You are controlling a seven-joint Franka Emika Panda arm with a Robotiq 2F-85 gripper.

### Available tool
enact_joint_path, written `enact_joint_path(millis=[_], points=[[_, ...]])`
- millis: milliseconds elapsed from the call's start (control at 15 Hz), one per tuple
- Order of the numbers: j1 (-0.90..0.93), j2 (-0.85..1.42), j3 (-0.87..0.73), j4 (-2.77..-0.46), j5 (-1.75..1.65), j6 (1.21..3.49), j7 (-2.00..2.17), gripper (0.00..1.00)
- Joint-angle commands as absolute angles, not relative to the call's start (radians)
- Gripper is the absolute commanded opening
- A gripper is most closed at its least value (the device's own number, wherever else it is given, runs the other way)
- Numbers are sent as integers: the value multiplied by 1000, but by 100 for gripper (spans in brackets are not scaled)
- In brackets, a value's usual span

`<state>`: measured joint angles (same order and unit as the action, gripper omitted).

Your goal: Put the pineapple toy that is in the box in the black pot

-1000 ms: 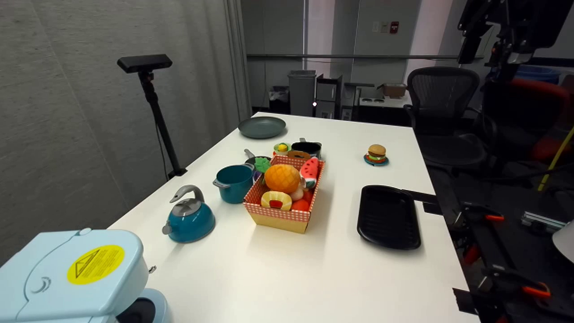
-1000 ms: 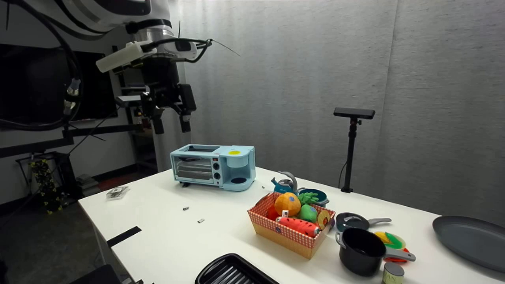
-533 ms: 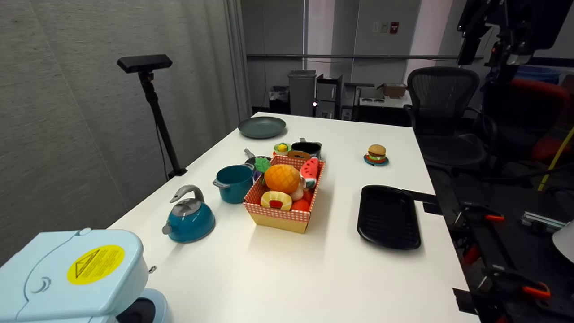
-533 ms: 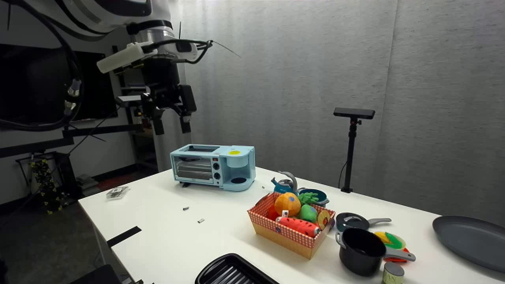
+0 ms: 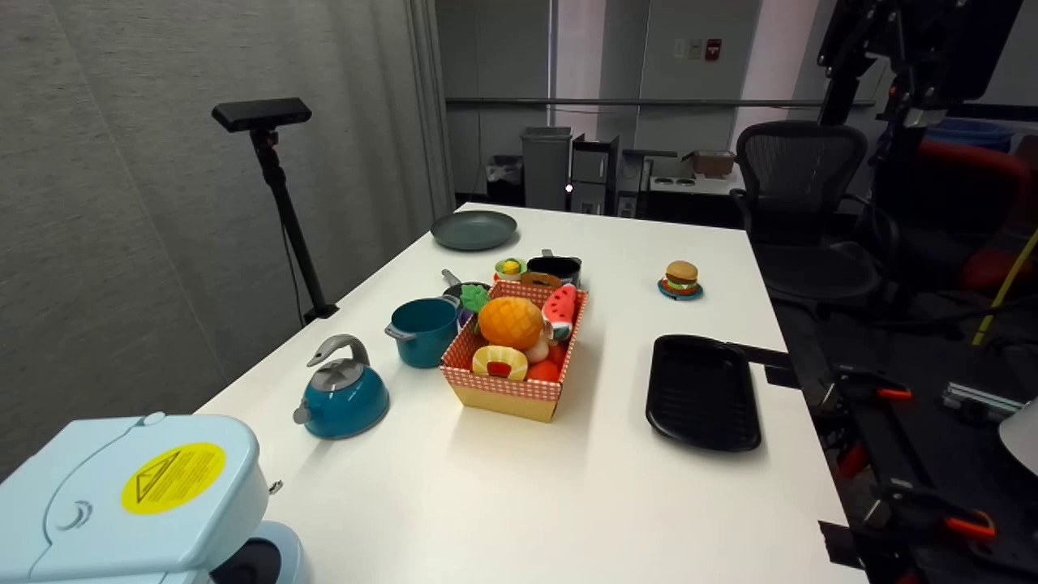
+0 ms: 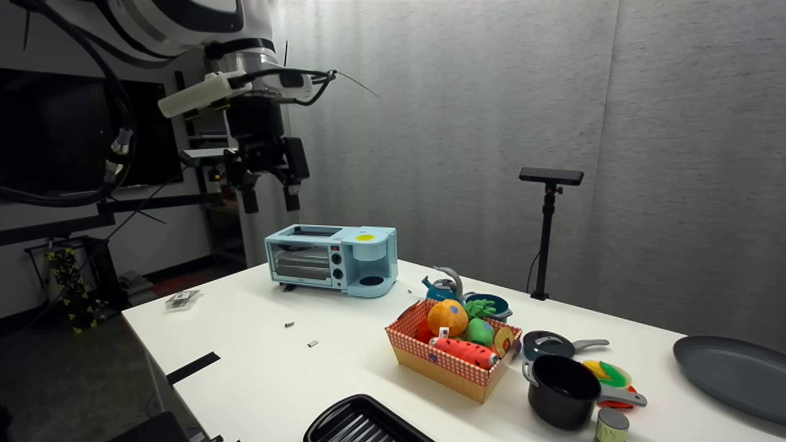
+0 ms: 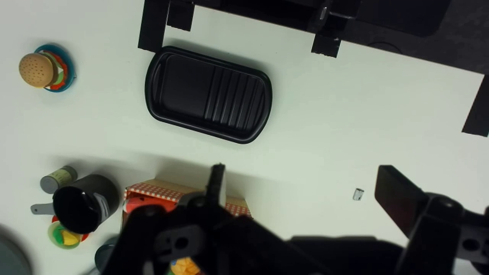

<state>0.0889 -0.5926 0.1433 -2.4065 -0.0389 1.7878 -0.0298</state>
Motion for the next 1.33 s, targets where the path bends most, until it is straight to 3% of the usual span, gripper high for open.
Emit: enact_joint_path(millis=[0, 1267], points=[[91, -543, 121, -2355, -54, 1789, -30, 100], [31, -458, -15, -2210, -70, 1789, -115, 100]])
